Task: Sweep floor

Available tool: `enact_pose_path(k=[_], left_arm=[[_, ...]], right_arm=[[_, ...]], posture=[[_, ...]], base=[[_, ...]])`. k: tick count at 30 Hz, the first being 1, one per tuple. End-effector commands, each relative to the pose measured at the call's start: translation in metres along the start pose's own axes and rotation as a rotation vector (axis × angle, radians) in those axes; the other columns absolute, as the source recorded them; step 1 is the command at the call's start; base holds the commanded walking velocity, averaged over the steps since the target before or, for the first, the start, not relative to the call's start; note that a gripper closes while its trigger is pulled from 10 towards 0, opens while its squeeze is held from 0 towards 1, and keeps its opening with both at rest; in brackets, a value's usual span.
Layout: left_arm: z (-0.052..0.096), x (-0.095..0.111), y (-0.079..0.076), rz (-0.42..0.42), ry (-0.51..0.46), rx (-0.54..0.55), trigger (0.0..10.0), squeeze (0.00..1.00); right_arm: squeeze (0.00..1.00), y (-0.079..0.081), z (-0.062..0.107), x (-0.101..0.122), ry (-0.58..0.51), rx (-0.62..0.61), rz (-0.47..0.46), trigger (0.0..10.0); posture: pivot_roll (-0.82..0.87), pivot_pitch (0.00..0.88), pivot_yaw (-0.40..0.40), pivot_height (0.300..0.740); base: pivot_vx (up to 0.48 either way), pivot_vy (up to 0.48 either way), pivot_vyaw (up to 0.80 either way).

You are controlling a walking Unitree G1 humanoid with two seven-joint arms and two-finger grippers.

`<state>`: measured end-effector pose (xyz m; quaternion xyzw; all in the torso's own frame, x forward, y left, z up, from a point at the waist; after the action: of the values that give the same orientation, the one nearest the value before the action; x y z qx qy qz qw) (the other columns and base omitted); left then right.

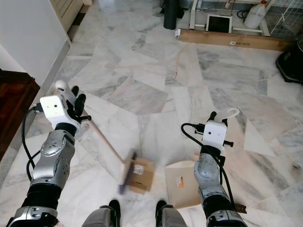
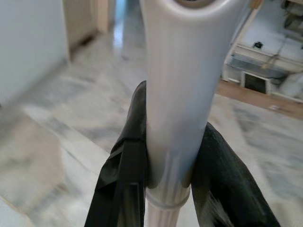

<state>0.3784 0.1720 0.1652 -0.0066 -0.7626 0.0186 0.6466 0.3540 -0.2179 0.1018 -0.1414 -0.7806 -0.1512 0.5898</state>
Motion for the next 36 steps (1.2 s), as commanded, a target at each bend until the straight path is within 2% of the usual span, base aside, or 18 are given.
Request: enact_pose_path(k=[1,3,7,9,12,14,15,18,22,27,29,30,32,34,35,36], left_arm=[[0.002,-0.002,-0.005,0.076,0.021,-0.041,10.0,0.00],[0.001,-0.004,-0.015,0.117,0.052,-0.090,10.0,0.00],[-0.002,-0.004,-0.022,0.163,0.072,-0.122,10.0,0.00],[-0.004,0.003,-0.027,0.234,0.070,-0.157,10.0,0.00],[-0.008,0.011,-0.029,0.283,0.057,-0.170,10.0,0.00],[-0.010,0.013,-0.028,0.272,0.052,-0.167,10.0,0.00],[-0.010,0.014,-0.023,0.247,0.045,-0.146,10.0,0.00],[-0.011,0.015,-0.016,0.240,0.044,-0.120,10.0,0.00],[-0.008,0.018,0.007,0.186,0.036,-0.043,10.0,0.00],[-0.006,0.020,0.024,0.151,0.030,0.023,10.0,0.00],[-0.005,0.027,0.037,0.123,0.005,0.073,10.0,0.00],[-0.005,0.027,0.037,0.123,0.005,0.073,10.0,0.00],[-0.005,0.037,0.056,0.070,-0.022,0.143,10.0,0.00],[-0.005,0.038,0.059,0.062,-0.027,0.152,10.0,0.00],[-0.005,0.042,0.068,0.042,-0.037,0.188,10.0,0.00],[-0.005,0.042,0.068,0.042,-0.037,0.188,10.0,0.00]], right_arm=[[0.00,-0.003,0.006,-0.008,0.030,-0.008,-0.005,10.0],[0.00,-0.005,0.004,-0.008,0.033,-0.010,-0.002,10.0],[0.00,-0.006,0.003,-0.008,0.034,-0.013,-0.002,10.0],[0.00,-0.007,0.002,-0.008,0.036,-0.017,-0.005,10.0],[0.00,-0.005,0.000,-0.008,0.043,-0.019,-0.012,10.0],[0.00,-0.004,-0.001,-0.008,0.045,-0.018,-0.013,10.0],[0.00,-0.003,-0.001,-0.008,0.048,-0.016,-0.015,10.0],[0.00,-0.001,-0.001,-0.009,0.052,-0.012,-0.018,10.0],[0.00,0.001,0.002,-0.012,0.062,0.004,-0.001,10.0],[0.00,0.001,0.006,-0.016,0.076,0.004,0.000,10.0],[0.00,0.002,0.008,-0.018,0.082,0.006,0.002,10.0],[0.00,0.002,0.008,-0.018,0.082,0.006,0.002,10.0],[0.00,0.004,0.010,-0.019,0.084,0.011,0.000,10.0],[0.00,0.004,0.010,-0.019,0.084,0.011,-0.001,10.0],[0.00,0.005,0.010,-0.019,0.087,0.014,-0.001,10.0],[0.00,0.005,0.010,-0.019,0.087,0.014,-0.001,10.0]], posture=[[0.11,0.298,0.012,0.740],[0.10,0.292,0.011,0.740],[0.10,0.281,0.010,0.740],[0.10,0.274,0.009,0.740],[0.10,0.262,0.006,0.740],[0.10,0.259,0.005,0.740],[0.10,0.256,0.005,0.740],[0.11,0.255,0.006,0.740],[0.12,0.255,0.007,0.740],[0.12,0.253,0.010,0.740],[0.13,0.255,0.012,0.740],[0.13,0.255,0.012,0.740],[0.13,0.258,0.013,0.740],[0.13,0.258,0.013,0.740],[0.13,0.261,0.013,0.740],[0.13,0.261,0.013,0.740]], base=[[0.000,0.000,0.00],[0.000,0.000,0.00],[0.000,0.000,0.00],[0.000,0.000,0.00],[0.000,0.000,0.00],[0.000,0.000,0.00],[0.000,0.000,0.00],[0.000,0.000,0.00],[0.000,0.000,0.00],[0.000,0.000,0.00],[0.000,0.000,0.00],[0.000,0.000,0.00],[0.000,0.000,0.00],[0.000,0.000,0.00],[0.000,0.000,0.00],[0.000,0.000,0.00]])
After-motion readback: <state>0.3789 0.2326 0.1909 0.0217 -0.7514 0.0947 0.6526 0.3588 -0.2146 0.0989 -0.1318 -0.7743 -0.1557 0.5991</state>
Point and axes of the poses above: a point about 5 cm out from each wrist's last joint towards the gripper, its own z axis pointing back from the gripper into the wrist, its own x axis along the axis of the wrist's last joint, y = z × x, the point moved 4 cm from there along -z, pointing out of the wrist towards the gripper, and after that the axes turned 13 degrees about -z, right-handed, at the moved point
